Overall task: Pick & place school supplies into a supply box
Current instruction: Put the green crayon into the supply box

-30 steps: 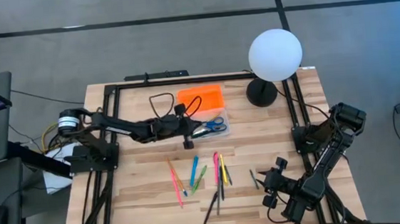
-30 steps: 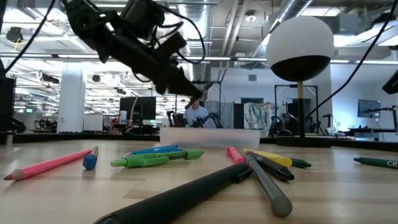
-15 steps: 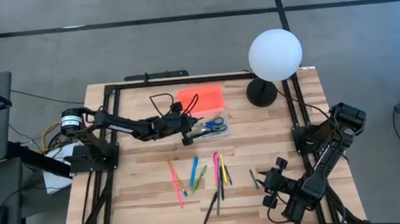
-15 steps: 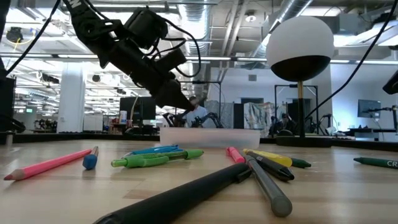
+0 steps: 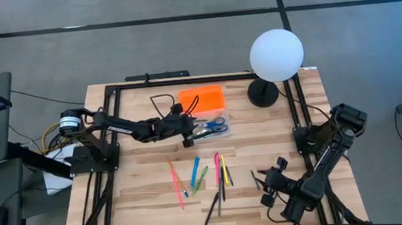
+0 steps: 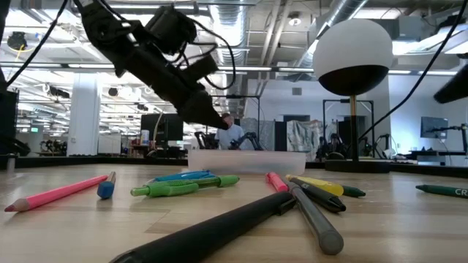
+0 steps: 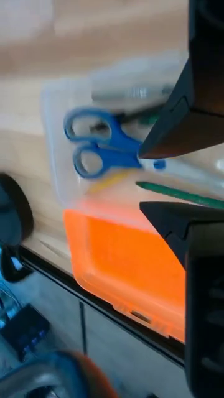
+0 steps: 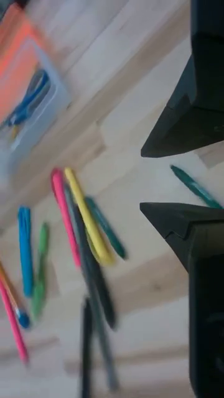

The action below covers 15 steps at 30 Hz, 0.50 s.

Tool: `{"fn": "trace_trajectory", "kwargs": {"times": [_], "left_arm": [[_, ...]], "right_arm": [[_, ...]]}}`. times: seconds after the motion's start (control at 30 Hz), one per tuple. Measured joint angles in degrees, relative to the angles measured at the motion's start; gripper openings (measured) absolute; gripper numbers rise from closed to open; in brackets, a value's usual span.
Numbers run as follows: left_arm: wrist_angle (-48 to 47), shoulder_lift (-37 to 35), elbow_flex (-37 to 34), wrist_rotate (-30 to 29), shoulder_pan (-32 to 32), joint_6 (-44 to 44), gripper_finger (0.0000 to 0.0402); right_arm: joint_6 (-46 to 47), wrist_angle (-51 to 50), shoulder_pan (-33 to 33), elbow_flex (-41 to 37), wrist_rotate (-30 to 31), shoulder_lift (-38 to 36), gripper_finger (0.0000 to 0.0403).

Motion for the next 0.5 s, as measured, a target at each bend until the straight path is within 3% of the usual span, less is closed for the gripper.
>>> {"fn": "trace_trajectory", "kwargs": {"times": [0.13,0.33,0.5], "left_arm": [[-5.78,-4.16,0.00,0.08,-3.45,0.27,0.0119],[-17.30,-11.63,0.00,0.05,-9.13,-2.78,0.0119],[-26.34,-16.66,0.00,0.05,-13.17,-6.85,0.0119]], "right_arm": [[3.90,-0.17,-4.61,0.00,-6.17,0.01,0.0123],[5.45,0.30,-12.02,0.00,-23.84,0.01,0.0123],[5.12,1.08,-13.42,0.89,-27.19,0.01,0.0123]]}}
